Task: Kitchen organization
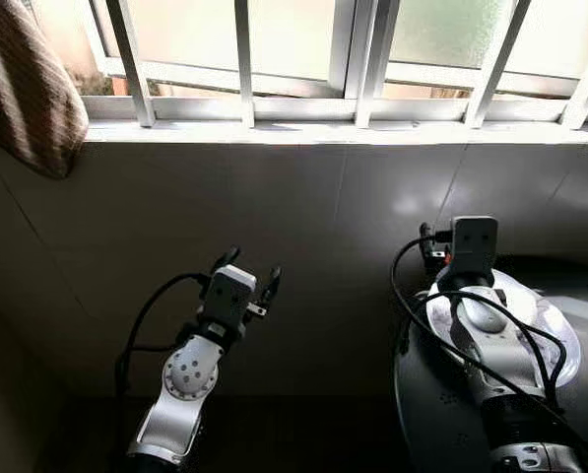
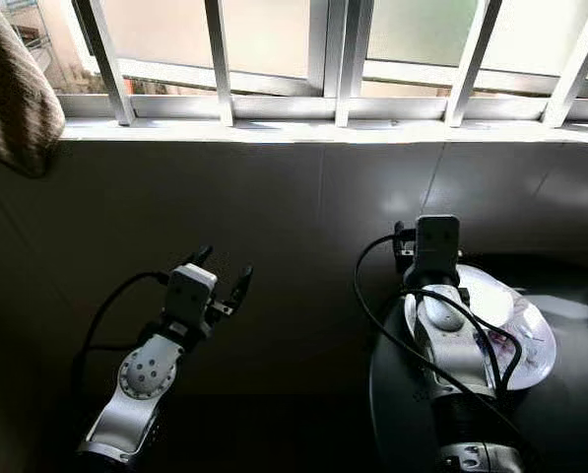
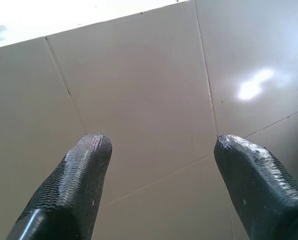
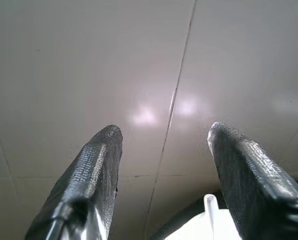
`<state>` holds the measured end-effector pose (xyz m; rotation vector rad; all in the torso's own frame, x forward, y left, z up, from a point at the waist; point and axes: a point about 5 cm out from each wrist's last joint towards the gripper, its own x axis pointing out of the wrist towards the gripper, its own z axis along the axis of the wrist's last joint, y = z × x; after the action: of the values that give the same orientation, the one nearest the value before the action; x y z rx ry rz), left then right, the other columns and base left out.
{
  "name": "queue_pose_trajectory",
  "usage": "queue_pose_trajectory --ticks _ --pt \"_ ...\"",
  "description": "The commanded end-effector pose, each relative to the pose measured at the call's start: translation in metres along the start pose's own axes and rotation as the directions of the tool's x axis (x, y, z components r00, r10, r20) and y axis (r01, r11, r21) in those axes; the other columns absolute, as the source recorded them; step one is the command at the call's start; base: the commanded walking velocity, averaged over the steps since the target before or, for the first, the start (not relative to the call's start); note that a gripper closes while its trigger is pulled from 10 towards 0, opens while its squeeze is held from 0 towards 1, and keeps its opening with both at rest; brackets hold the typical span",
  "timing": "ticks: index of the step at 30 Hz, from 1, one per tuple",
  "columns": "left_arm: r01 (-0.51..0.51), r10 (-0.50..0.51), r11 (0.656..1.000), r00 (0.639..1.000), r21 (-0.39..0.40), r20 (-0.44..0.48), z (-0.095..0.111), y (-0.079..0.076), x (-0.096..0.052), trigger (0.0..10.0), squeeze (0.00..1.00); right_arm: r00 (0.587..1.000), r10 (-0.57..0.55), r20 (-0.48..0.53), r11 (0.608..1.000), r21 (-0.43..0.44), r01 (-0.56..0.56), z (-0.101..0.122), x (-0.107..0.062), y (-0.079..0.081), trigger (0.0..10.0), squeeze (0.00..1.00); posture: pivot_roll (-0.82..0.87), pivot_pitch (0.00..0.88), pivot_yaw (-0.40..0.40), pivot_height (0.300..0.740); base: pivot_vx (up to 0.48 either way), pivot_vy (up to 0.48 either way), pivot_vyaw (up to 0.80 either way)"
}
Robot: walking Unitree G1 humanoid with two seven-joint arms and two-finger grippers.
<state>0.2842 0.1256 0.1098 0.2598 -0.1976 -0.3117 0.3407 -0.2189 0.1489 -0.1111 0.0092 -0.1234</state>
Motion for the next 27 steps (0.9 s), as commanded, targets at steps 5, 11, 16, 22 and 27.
queue_pose_trajectory --ticks 5,11,16,22,27 --pt "0.015 -0.015 1.0 1.0 0.005 0.006 0.002 -0.002 0.002 10.0 0.0 0.981 -0.009 -0.194 0.999 0.039 0.017 -0.014 0.014 -0.028 10.0 0.0 -0.02 0.0 -0.025 0.74 0.0 0.0 0.0" --pt "0.011 -0.011 1.0 1.0 0.009 0.006 0.002 -0.001 0.002 10.0 0.0 0.96 -0.022 -0.279 0.999 0.038 0.034 -0.017 0.023 -0.046 10.0 0.0 -0.01 0.0 -0.029 0.74 0.0 0.0 0.0" --pt "0.005 -0.005 1.0 1.0 0.014 0.003 0.001 0.001 0.001 10.0 0.0 0.916 0.037 -0.4 0.981 0.188 0.043 -0.029 0.025 -0.051 10.0 0.0 0.0 0.0 -0.031 0.74 0.0 0.0 0.0" --pt "0.002 -0.002 1.0 1.0 0.017 0.003 0.001 0.001 0.001 10.0 0.0 0.892 0.082 -0.445 0.955 0.29 0.057 -0.034 0.026 -0.052 10.0 0.0 0.01 0.0 -0.036 0.74 0.0 0.0 0.0" --pt "-0.003 0.003 1.0 1.0 0.02 0.003 0.0 0.0 0.0 10.0 0.0 0.867 0.073 -0.494 0.937 0.332 0.11 -0.039 0.024 -0.059 10.0 0.0 0.01 0.0 -0.04 0.74 0.0 0.0 0.0"
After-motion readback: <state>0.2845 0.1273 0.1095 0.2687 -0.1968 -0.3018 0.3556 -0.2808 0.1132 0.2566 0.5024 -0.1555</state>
